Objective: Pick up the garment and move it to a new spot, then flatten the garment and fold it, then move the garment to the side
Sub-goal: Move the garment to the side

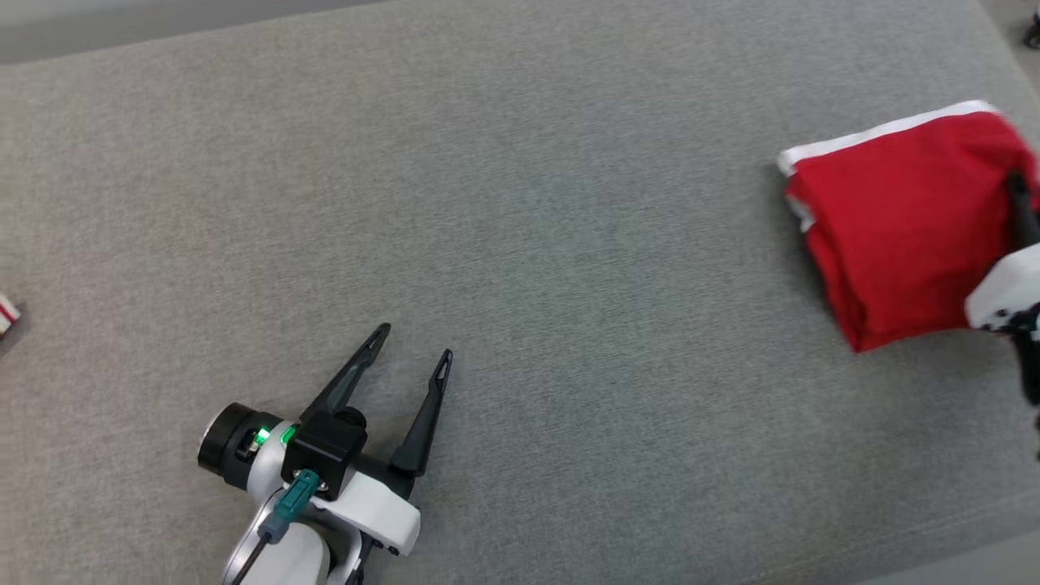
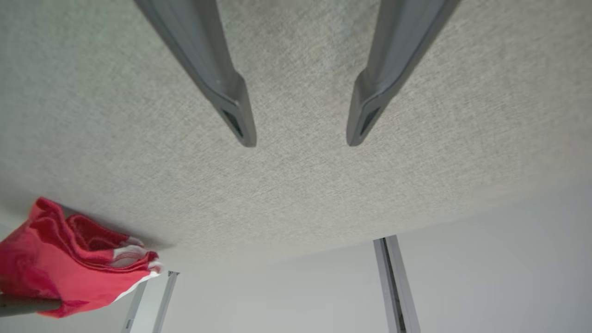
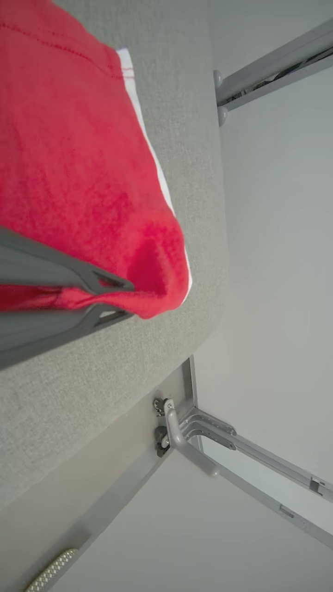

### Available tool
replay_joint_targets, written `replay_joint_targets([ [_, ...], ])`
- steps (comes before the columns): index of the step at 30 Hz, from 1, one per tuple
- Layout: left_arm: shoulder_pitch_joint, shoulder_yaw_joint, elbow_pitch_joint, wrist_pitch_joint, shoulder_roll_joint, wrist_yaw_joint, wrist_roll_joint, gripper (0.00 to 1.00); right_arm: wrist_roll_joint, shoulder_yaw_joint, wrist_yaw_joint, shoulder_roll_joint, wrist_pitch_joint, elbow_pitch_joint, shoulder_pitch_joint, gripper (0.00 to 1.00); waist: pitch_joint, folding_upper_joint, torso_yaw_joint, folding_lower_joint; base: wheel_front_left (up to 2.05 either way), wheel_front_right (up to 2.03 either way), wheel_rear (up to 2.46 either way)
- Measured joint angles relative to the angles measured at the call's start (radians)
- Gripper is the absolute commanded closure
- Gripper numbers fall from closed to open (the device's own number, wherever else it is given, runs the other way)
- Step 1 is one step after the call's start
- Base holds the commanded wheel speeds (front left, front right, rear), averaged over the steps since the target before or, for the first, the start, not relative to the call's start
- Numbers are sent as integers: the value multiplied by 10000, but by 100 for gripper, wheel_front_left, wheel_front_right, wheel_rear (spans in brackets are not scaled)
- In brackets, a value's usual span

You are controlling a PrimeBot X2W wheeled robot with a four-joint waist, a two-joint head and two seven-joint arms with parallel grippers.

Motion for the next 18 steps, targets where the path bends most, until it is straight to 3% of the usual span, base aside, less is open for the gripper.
replay_joint_targets([
  [7,-68,38,-414,2,96,2,27,0,-2554,-2993,0,-943,2,311,-406,100,553,0,860,0,0,0,0],
  [14,-71,48,-468,0,63,0,23,0,-4621,-5221,0,-989,2,-56,-518,100,687,0,1158,0,0,0,0],
  [15,-81,54,-464,2,58,0,21,0,-4876,-5542,0,-1003,2,-81,-518,70,680,0,1175,0,0,0,0],
  [16,-97,58,-458,2,58,0,21,0,-5156,-5906,0,-1011,2,-115,-517,30,671,0,1192,0,0,0,0],
  [17,-118,63,-453,2,59,0,21,0,-5392,-6238,0,-1016,4,-196,-515,0,659,0,1207,0,0,0,0],
  [18,-132,65,-451,0,61,0,23,0,-5632,-6552,0,-1024,2,-309,-517,0,649,0,1218,0,0,0,0],
])
